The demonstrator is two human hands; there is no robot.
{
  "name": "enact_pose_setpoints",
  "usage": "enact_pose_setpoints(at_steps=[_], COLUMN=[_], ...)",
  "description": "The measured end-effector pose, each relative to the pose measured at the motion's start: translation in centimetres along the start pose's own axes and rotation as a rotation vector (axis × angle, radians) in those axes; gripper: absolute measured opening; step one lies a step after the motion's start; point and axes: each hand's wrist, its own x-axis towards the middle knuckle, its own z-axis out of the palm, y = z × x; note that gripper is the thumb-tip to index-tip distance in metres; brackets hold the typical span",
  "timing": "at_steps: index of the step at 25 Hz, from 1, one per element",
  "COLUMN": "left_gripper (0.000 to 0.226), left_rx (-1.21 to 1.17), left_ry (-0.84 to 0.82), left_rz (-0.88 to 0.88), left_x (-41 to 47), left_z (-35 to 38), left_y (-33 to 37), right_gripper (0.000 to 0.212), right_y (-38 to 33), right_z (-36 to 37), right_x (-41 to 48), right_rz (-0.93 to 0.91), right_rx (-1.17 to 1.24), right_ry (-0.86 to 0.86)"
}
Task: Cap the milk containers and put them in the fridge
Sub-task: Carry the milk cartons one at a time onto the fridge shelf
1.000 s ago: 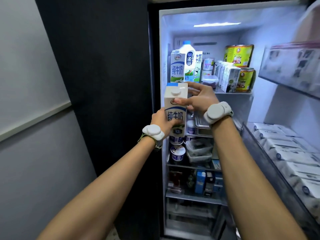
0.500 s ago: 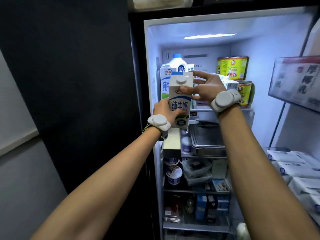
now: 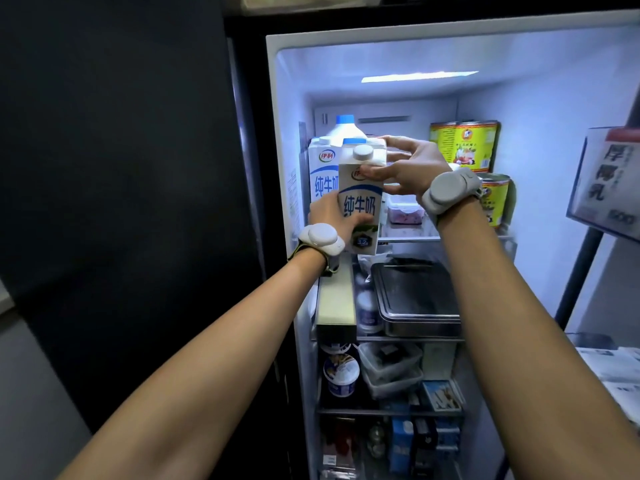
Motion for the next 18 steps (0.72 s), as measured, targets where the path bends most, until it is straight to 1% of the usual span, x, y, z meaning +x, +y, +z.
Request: enact_pose_setpoints(at_steps=[3, 7, 8, 10, 12, 15, 18], left_gripper=[0.046, 0.047, 0.050, 0.052, 0.050, 0.052, 0.055], left_rx=[0.025, 0.006, 0.014, 0.065, 0.105, 0.179, 0.238], left_ry=[-0.014, -0.052, -0.082, -0.133, -0.108, -0.064, -0.057], left_rz=[0.015, 0.014, 0.018, 0.026, 0.013, -0.045, -0.111], left_x=[1.2, 2.3, 2.4, 2.8, 3.1, 4.0, 4.9], left_z=[0.4, 0.7, 0.8, 1.5, 2.3, 3.3, 3.6], left_y=[0.2, 0.0, -0.3, -0.9, -1.2, -1.3, -1.5], right_gripper=[0.041, 0.043, 0.048, 0.067, 0.074, 0.068, 0.063], right_y=[-0.1, -0.4, -0.5, -0.3, 0.4, 1.5, 2.4], right_z=[-0.2, -0.6, -0.7, -1.0, -0.9, -0.7, -0.7], right_x=[1.5, 3.0, 3.3, 3.9, 4.4, 5.4, 6.3], right_rz=[0.027, 0.027, 0.026, 0.032, 0.019, 0.014, -0.019], right_rx=[-0.022, -0.135, -0.138, -0.105, -0.045, 0.022, -0.051], right_ry=[-0.001, 0.057, 0.058, 0.064, 0.085, 0.114, 0.136])
